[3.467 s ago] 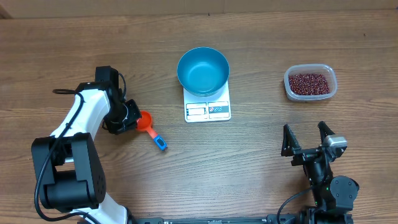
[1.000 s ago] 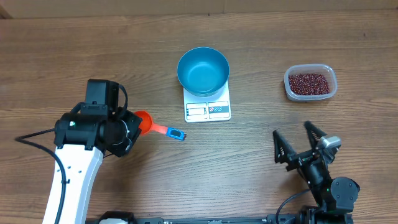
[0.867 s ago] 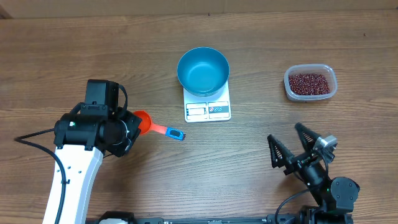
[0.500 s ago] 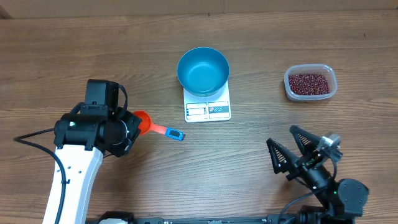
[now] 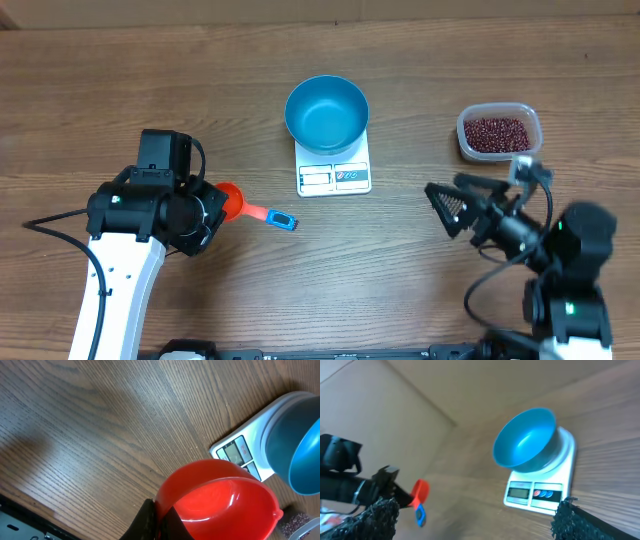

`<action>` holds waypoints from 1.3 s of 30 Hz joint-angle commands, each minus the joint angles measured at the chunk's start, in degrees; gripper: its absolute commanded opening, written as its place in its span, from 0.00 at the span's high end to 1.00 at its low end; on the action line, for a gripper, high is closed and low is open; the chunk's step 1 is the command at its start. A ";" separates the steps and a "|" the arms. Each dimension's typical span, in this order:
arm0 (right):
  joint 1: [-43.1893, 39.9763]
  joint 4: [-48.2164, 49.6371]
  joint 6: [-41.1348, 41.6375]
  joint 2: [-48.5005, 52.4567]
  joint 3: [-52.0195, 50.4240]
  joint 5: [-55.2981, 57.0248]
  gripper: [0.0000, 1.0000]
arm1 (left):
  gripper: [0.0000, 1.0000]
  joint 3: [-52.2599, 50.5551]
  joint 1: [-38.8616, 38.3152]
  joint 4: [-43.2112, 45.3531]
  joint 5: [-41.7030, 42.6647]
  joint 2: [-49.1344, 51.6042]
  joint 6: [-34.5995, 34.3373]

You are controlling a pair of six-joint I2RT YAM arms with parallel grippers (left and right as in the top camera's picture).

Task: Scoop item into bowl and weigh 150g on scale
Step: 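Move the right gripper to the cup's blue handle and grasp it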

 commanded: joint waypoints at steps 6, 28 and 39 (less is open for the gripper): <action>-0.09 10.75 21.64 13.05 1.99 -10.03 0.00 | 0.96 -0.15 -0.42 3.37 0.26 -0.50 -7.10; 4.04 13.51 35.21 19.43 1.99 -5.16 0.00 | 0.96 -0.20 -7.93 15.41 10.49 5.79 -20.26; 4.17 13.46 36.68 19.43 1.99 3.34 0.00 | 0.96 -0.20 -16.00 16.09 6.80 6.78 -32.37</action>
